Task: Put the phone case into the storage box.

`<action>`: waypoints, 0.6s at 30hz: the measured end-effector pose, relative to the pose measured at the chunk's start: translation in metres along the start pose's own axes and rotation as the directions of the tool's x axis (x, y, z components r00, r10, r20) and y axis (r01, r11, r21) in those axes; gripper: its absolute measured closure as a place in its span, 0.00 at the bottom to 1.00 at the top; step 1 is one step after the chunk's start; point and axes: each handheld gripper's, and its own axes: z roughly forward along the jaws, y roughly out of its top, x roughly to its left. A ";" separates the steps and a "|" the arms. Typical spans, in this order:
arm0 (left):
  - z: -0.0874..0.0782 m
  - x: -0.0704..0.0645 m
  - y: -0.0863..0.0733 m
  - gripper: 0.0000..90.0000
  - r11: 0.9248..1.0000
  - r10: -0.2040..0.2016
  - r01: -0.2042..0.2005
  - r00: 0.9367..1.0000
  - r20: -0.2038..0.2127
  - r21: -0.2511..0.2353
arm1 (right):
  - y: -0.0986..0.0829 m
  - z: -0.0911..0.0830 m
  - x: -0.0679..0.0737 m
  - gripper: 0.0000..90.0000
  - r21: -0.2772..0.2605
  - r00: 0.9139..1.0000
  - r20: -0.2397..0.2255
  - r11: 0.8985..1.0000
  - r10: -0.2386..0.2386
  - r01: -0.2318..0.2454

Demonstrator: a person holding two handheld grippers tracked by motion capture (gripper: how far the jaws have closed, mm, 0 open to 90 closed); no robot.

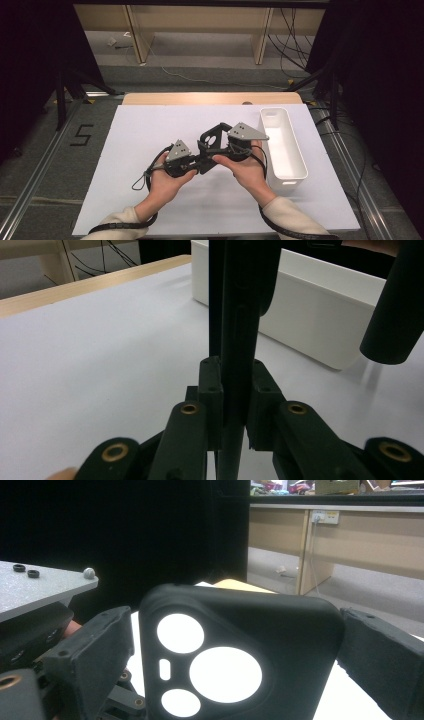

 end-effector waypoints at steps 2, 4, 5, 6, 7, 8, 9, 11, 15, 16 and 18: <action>0.000 0.000 0.000 0.89 1.000 0.000 0.000 1.000 0.000 0.001 | 0.000 0.000 0.000 0.07 -0.003 1.000 0.004 1.000 0.005 -0.005; 0.000 0.000 0.000 0.89 1.000 -0.001 0.001 1.000 0.002 0.003 | 0.000 0.000 0.000 0.08 -0.004 1.000 0.008 1.000 0.005 -0.005; 0.001 0.000 -0.001 0.89 1.000 -0.001 0.001 1.000 0.002 0.003 | 0.000 0.000 0.000 0.09 -0.006 1.000 0.010 1.000 0.004 -0.004; 0.001 0.000 -0.001 0.89 1.000 -0.001 0.001 1.000 0.002 0.003 | 0.000 0.000 0.000 0.09 -0.008 1.000 0.013 1.000 0.006 -0.006; 0.001 0.000 -0.001 0.89 1.000 0.000 0.000 1.000 0.003 0.004 | 0.000 0.000 0.000 0.10 -0.008 1.000 0.014 1.000 0.006 -0.006; 0.001 0.000 -0.001 0.89 1.000 0.000 0.000 1.000 0.002 0.004 | -0.001 0.000 0.000 0.10 -0.008 1.000 0.016 1.000 0.006 -0.006; 0.001 0.000 -0.001 0.89 1.000 0.000 0.000 1.000 0.002 0.003 | -0.001 0.000 0.000 0.11 -0.008 1.000 0.016 1.000 0.006 -0.006; 0.001 0.000 -0.001 0.89 1.000 0.001 -0.001 1.000 0.001 0.002 | -0.001 0.000 0.000 0.12 -0.010 1.000 0.018 1.000 0.008 -0.008; 0.001 0.000 -0.001 0.89 1.000 0.000 0.000 1.000 0.000 0.001 | -0.002 0.000 0.001 0.13 -0.011 1.000 0.019 1.000 0.017 -0.017; 0.001 0.000 -0.001 0.89 1.000 -0.001 0.001 1.000 0.000 0.001 | -0.002 0.000 0.001 0.14 -0.012 1.000 0.019 1.000 0.019 -0.019; 0.001 0.000 -0.001 0.89 1.000 -0.001 0.001 1.000 0.000 0.000 | -0.002 0.000 0.001 0.14 -0.010 1.000 0.021 1.000 0.022 -0.022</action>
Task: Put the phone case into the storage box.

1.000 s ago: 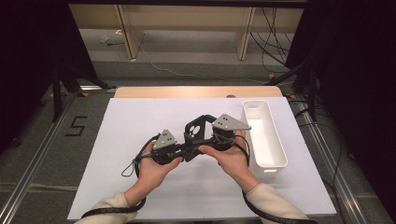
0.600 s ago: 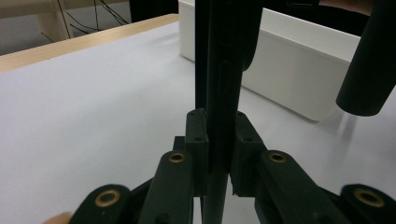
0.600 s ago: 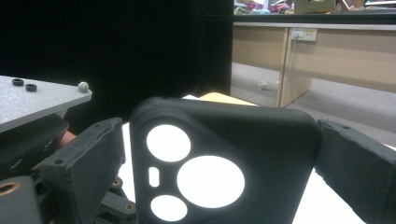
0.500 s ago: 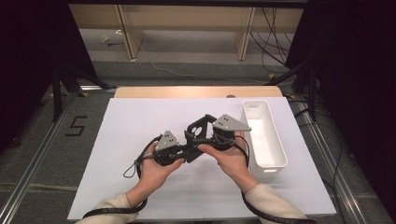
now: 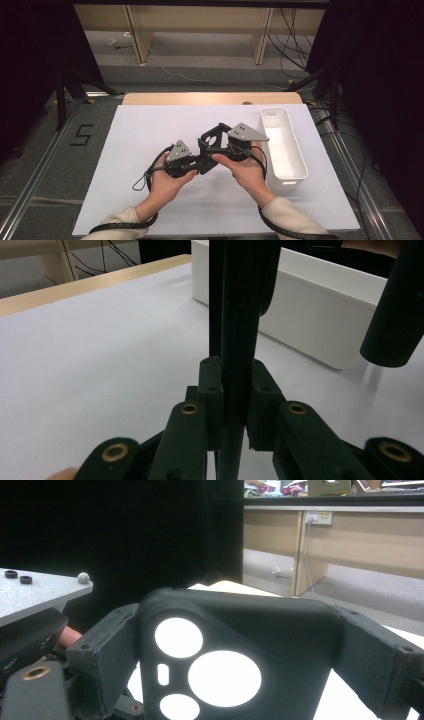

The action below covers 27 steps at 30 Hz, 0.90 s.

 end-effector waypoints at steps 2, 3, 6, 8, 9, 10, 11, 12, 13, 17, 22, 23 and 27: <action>0.000 0.000 0.000 0.89 1.000 -0.001 0.001 1.000 -0.001 0.000 | 0.000 0.000 0.000 0.14 -0.003 1.000 0.004 1.000 0.001 -0.001; 0.000 0.000 0.000 0.89 1.000 -0.001 0.001 1.000 -0.001 -0.001 | 0.000 0.000 0.000 0.14 -0.003 1.000 0.006 1.000 0.001 -0.001; 0.000 0.000 0.000 0.89 1.000 -0.001 0.001 1.000 -0.001 -0.001 | 0.000 0.000 0.000 0.14 -0.002 1.000 0.007 1.000 0.001 -0.001; 0.000 0.000 0.000 0.88 1.000 -0.002 0.002 1.000 0.000 -0.003 | 0.000 0.000 0.000 0.15 -0.003 1.000 0.007 1.000 0.006 -0.006; 0.000 0.000 0.000 0.88 1.000 -0.001 0.001 1.000 0.000 -0.004 | 0.000 0.000 0.000 0.15 -0.003 1.000 0.006 1.000 0.007 -0.007; 0.000 0.000 0.000 0.88 1.000 0.000 0.000 1.000 0.000 -0.004 | 0.000 0.000 0.000 0.15 -0.003 1.000 0.006 1.000 0.007 -0.007; 0.000 0.000 0.000 0.88 1.000 0.001 -0.001 1.000 -0.001 -0.005 | 0.000 0.000 0.000 0.15 -0.005 1.000 0.007 1.000 0.008 -0.008; 0.000 0.000 0.000 0.88 1.000 0.000 0.000 1.000 -0.001 -0.006 | 0.000 0.000 0.000 0.15 -0.005 1.000 0.008 1.000 0.009 -0.009; 0.000 0.000 0.000 0.88 1.000 0.003 -0.003 1.000 -0.002 -0.005 | 0.000 0.000 0.000 0.15 -0.005 1.000 0.009 1.000 0.008 -0.008; 0.001 0.001 0.000 0.88 1.000 0.002 -0.002 1.000 0.005 -0.006 | 0.000 0.000 0.000 0.15 -0.004 1.000 0.008 1.000 0.010 -0.010; 0.001 0.001 0.000 0.88 1.000 0.010 -0.010 1.000 0.005 -0.007 | 0.000 -0.001 0.000 0.16 -0.001 1.000 0.006 1.000 0.010 -0.010; 0.001 0.001 0.000 0.88 1.000 0.013 -0.013 1.000 0.005 -0.008 | 0.001 -0.001 0.000 0.16 -0.002 1.000 0.005 1.000 0.011 -0.011; 0.000 0.002 0.000 0.84 1.000 0.020 -0.020 1.000 0.003 -0.011 | 0.001 -0.001 -0.001 0.16 -0.001 1.000 0.006 1.000 0.006 -0.006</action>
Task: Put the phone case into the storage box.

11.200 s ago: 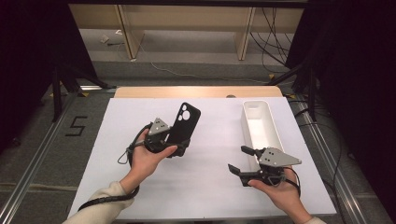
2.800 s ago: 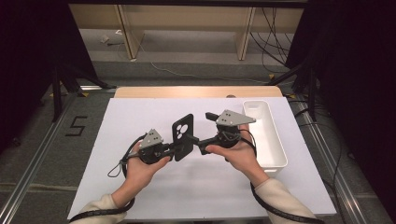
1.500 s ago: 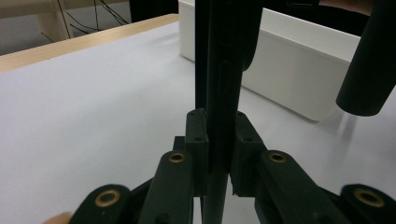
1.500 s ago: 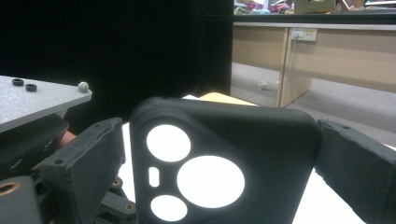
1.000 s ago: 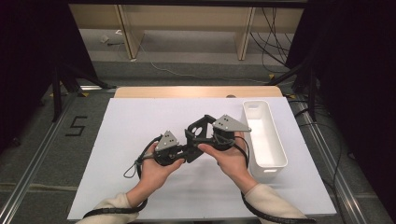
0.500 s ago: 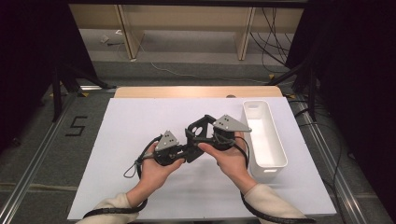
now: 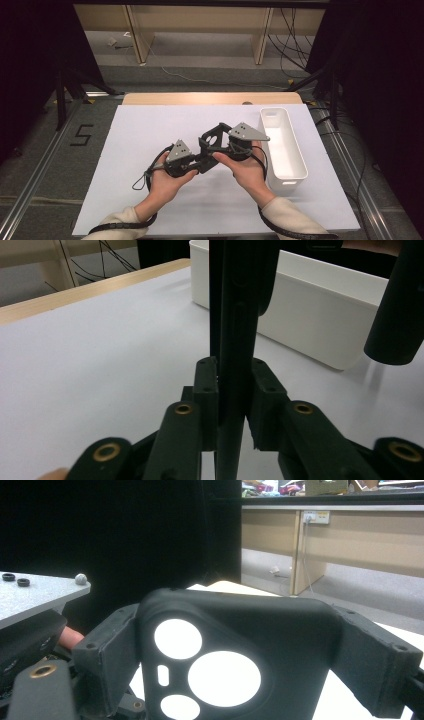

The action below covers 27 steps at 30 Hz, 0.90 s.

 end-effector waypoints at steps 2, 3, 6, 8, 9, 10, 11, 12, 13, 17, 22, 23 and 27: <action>0.000 0.000 0.000 0.80 1.000 0.004 -0.004 1.000 0.002 0.003 | 0.000 0.000 0.000 0.16 -0.002 1.000 -0.001 1.000 0.005 -0.005; 0.000 0.000 0.000 0.77 1.000 0.005 -0.005 1.000 0.004 0.004 | 0.001 0.000 -0.001 0.16 0.000 1.000 -0.004 1.000 0.009 -0.009; 0.000 0.001 0.001 0.67 1.000 -0.012 0.012 0.999 0.034 0.000 | 0.002 -0.001 -0.002 0.16 -0.005 1.000 -0.003 1.000 0.010 -0.010; -0.001 0.002 0.000 0.61 1.000 -0.016 0.017 0.998 0.059 -0.009 | 0.003 -0.002 -0.003 0.16 -0.009 1.000 0.000 1.000 0.010 -0.010; -0.002 0.002 0.000 0.56 1.000 -0.017 0.017 0.998 0.064 -0.012 | 0.003 -0.003 -0.003 0.16 -0.012 1.000 0.002 1.000 0.011 -0.011; -0.003 0.003 0.000 0.54 1.000 -0.015 0.016 0.998 0.066 -0.014 | 0.004 -0.003 -0.004 0.16 -0.014 1.000 0.005 1.000 0.011 -0.011; -0.003 0.003 0.000 0.49 1.000 -0.010 0.011 0.997 0.076 -0.012 | 0.004 -0.004 -0.004 0.16 -0.013 1.000 0.005 1.000 0.010 -0.010; -0.004 0.003 0.000 0.44 1.000 -0.008 0.009 0.996 0.087 -0.007 | 0.005 -0.004 -0.005 0.16 -0.014 1.000 0.005 1.000 0.012 -0.012; -0.005 0.003 0.000 0.40 1.000 -0.010 0.011 0.996 0.093 -0.013 | 0.006 -0.005 -0.005 0.16 -0.019 1.000 0.007 1.000 0.013 -0.013; -0.011 0.005 -0.001 0.18 1.000 -0.018 0.019 0.997 0.081 -0.013 | 0.007 -0.007 -0.008 0.16 -0.021 1.000 0.013 1.000 0.013 -0.013; -0.021 0.007 0.000 0.00 0.999 0.003 0.002 0.996 0.090 -0.050 | 0.009 -0.008 -0.009 0.16 -0.025 1.000 0.016 1.000 0.017 -0.017; -0.024 0.008 0.001 0.00 0.999 0.010 -0.005 0.996 0.088 -0.054 | 0.009 -0.008 -0.009 0.16 -0.027 1.000 0.017 0.999 0.018 -0.018; -0.031 0.008 0.002 0.00 0.997 0.021 -0.016 0.998 0.065 -0.070 | 0.010 -0.009 -0.010 0.16 -0.028 1.000 0.021 0.999 0.017 -0.016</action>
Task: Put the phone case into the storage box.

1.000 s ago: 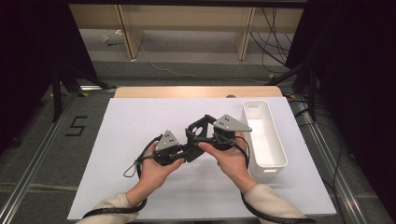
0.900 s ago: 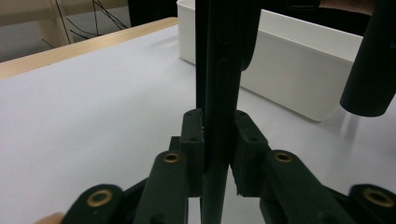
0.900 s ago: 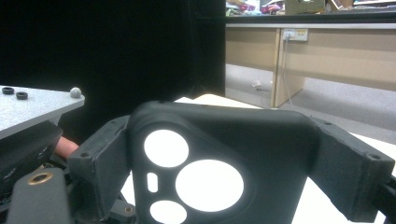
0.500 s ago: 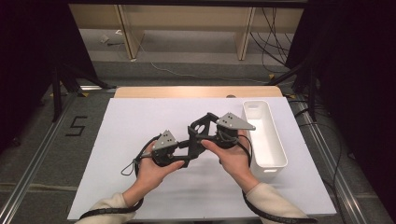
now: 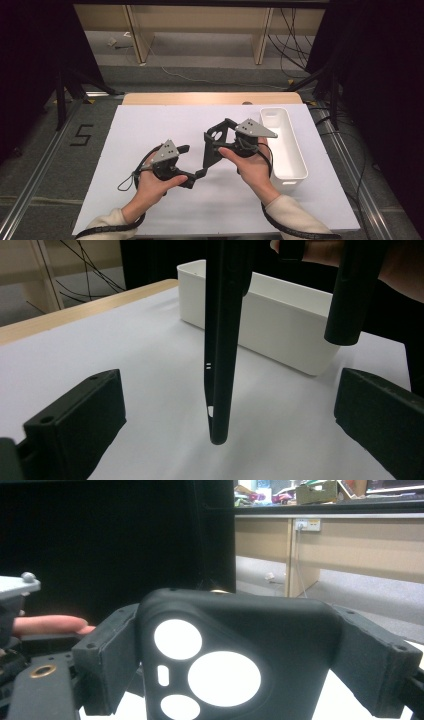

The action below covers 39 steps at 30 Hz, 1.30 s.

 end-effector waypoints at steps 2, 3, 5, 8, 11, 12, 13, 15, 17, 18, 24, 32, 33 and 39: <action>-0.004 0.000 0.000 0.00 1.000 0.009 -0.009 1.000 -0.008 -0.007 | 0.000 -0.001 -0.001 0.16 -0.003 1.000 0.002 1.000 0.001 -0.001; -0.006 0.000 0.000 0.00 1.000 0.009 -0.009 1.000 -0.010 -0.005 | 0.001 -0.001 -0.001 0.16 -0.003 1.000 0.003 1.000 0.001 -0.001; -0.011 0.001 0.000 0.00 1.000 0.020 -0.020 1.000 -0.022 -0.002 | 0.002 -0.002 -0.002 0.16 -0.004 1.000 0.005 1.000 0.003 -0.003; -0.019 0.001 -0.002 0.00 1.000 0.016 -0.017 0.999 -0.037 -0.008 | 0.003 -0.002 -0.002 0.16 -0.007 1.000 0.008 1.000 0.001 -0.001; -0.027 0.002 -0.004 0.00 1.000 0.022 -0.022 0.998 -0.052 -0.012 | 0.004 -0.003 -0.003 0.16 -0.012 1.000 0.011 1.000 0.002 -0.002; -0.029 0.003 -0.005 0.00 1.000 0.020 -0.021 0.998 -0.052 -0.015 | 0.005 -0.004 -0.004 0.16 -0.013 1.000 0.013 1.000 0.001 0.000; -0.032 0.003 -0.005 0.00 1.000 0.022 -0.022 0.998 -0.055 -0.015 | 0.006 -0.004 -0.004 0.16 -0.013 1.000 0.014 1.000 0.001 0.000; -0.036 0.002 -0.007 0.00 1.000 0.022 -0.023 0.998 -0.058 -0.020 | 0.007 -0.005 -0.005 0.16 -0.016 1.000 0.018 1.000 0.002 -0.002; -0.041 0.002 -0.008 0.00 0.999 0.025 -0.026 0.998 -0.061 -0.022 | 0.008 -0.006 -0.006 0.16 -0.018 1.000 0.022 1.000 0.004 -0.003; -0.043 0.002 -0.008 0.00 0.999 0.025 -0.027 0.998 -0.064 -0.025 | 0.008 -0.006 -0.007 0.16 -0.022 1.000 0.024 1.000 0.004 -0.004; -0.054 0.004 -0.012 0.00 0.999 0.025 -0.027 0.996 -0.086 -0.024 | 0.008 -0.007 -0.008 0.16 -0.016 1.000 0.029 1.000 0.005 -0.004; -0.063 0.007 -0.015 0.00 0.999 0.026 -0.029 0.993 -0.117 -0.024 | 0.010 -0.008 -0.010 0.16 -0.021 0.999 0.036 1.000 0.006 -0.005; -0.064 0.007 -0.015 0.00 0.999 0.029 -0.032 0.992 -0.119 -0.025 | 0.010 -0.008 -0.011 0.16 -0.022 0.999 0.037 1.000 0.006 -0.006; -0.067 0.010 -0.016 0.00 0.999 0.021 -0.025 0.991 -0.134 -0.029 | 0.013 -0.010 -0.013 0.16 -0.027 0.999 0.048 1.000 0.002 -0.001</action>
